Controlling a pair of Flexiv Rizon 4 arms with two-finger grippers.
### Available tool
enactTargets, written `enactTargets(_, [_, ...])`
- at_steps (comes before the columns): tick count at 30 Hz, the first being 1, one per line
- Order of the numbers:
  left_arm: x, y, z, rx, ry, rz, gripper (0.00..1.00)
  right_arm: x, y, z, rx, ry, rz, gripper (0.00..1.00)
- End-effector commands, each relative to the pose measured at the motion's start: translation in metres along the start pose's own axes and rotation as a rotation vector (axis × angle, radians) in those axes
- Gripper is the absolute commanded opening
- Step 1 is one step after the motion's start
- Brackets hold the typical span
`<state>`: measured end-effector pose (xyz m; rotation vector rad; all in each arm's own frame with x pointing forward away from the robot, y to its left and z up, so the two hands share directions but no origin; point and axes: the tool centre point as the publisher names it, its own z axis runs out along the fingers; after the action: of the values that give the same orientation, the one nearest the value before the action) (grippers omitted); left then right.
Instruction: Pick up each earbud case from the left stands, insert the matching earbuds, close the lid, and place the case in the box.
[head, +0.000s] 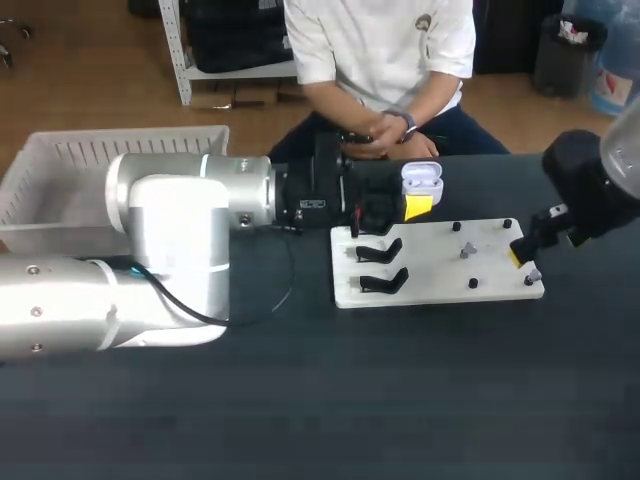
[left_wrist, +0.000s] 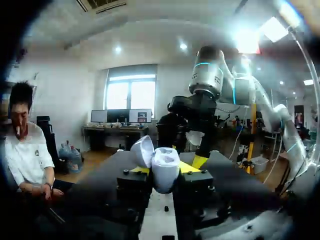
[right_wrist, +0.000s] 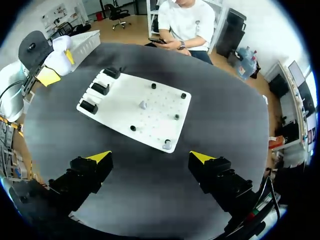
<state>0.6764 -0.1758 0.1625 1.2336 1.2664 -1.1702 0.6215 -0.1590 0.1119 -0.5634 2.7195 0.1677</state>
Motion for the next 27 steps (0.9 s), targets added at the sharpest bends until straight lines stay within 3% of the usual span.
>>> enactTargets(1, [0.0, 0.001, 0.002, -0.02, -0.006, -0.005, 0.0, 0.003, 0.002, -0.001, 0.156, -0.008, 0.003, 1.0])
enactTargets(6, [0.0, 0.001, 0.002, -0.02, -0.006, -0.005, 0.0, 0.004, 0.004, 0.004, 0.165, -0.009, -0.031, 1.0])
enactTargets(14, [0.0, 0.001, 0.002, -0.02, -0.006, -0.005, 0.0, 0.017, 0.004, 0.035, 0.194, 0.116, -0.015, 1.0])
enactTargets(25, [0.0, 0.001, 0.002, -0.02, -0.006, -0.005, 0.0, 0.019, -0.009, 0.057, 0.222, 0.149, 0.037, 1.0])
enactTargets(27, [0.0, 0.001, 0.002, -0.02, -0.006, -0.005, 0.0, 0.018, -0.012, 0.06, 0.203, 0.139, 0.044, 0.96])
